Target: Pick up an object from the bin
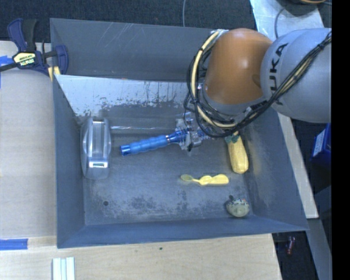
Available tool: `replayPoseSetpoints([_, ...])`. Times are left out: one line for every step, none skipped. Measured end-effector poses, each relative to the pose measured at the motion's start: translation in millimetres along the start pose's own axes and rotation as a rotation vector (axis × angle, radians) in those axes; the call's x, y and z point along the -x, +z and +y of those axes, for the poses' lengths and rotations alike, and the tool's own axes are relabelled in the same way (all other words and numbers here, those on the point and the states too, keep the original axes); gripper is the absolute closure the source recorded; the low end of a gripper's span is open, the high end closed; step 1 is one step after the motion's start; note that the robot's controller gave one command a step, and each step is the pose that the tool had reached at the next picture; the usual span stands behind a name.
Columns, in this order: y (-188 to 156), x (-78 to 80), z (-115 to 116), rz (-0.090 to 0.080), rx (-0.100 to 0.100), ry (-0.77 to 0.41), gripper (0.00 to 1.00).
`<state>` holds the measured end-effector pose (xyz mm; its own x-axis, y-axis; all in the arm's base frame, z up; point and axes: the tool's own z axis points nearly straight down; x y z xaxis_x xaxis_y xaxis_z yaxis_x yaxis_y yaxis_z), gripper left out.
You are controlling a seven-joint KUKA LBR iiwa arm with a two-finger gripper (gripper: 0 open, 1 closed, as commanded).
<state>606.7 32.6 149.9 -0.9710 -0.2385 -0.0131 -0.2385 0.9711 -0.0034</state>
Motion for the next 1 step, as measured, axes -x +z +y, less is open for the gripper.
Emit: replayPoseSetpoints([-28.8,-2.0,0.3,0.01,0.002,0.001,1.0])
